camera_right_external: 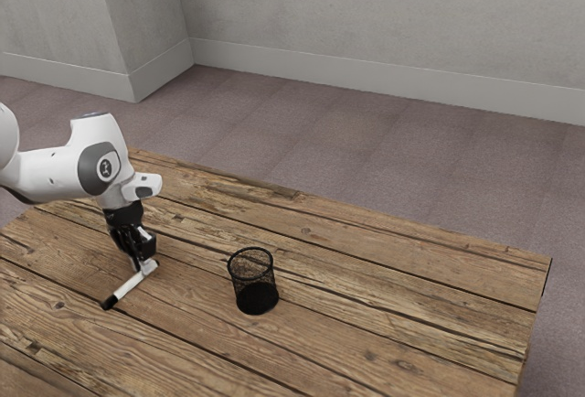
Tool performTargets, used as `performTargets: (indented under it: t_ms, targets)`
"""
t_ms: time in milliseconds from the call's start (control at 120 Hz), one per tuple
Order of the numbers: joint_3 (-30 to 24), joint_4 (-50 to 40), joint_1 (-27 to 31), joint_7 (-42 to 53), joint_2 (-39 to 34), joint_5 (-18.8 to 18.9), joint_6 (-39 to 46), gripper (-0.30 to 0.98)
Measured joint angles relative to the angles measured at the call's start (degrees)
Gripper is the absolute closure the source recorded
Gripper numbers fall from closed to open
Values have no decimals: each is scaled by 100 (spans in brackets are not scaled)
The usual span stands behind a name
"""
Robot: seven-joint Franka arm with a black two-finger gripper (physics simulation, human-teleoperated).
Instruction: Put the marker into the pen holder.
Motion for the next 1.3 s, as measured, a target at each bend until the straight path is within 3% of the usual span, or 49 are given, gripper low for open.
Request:
performTargets:
  t_ms: [275,600,717,900,1300]
  targets:
    - [-13,0,-64,-116,1,447,30,78]
    - [-20,-8,-79,-276,43,687,59,79]
    - [-43,-22,-73,-320,-263,657,65,79]
    - [-620,-215,-8,-351,-1127,133,77,79]
    - [-1599,-977,-105,-473,-2820,-1397,572,78]
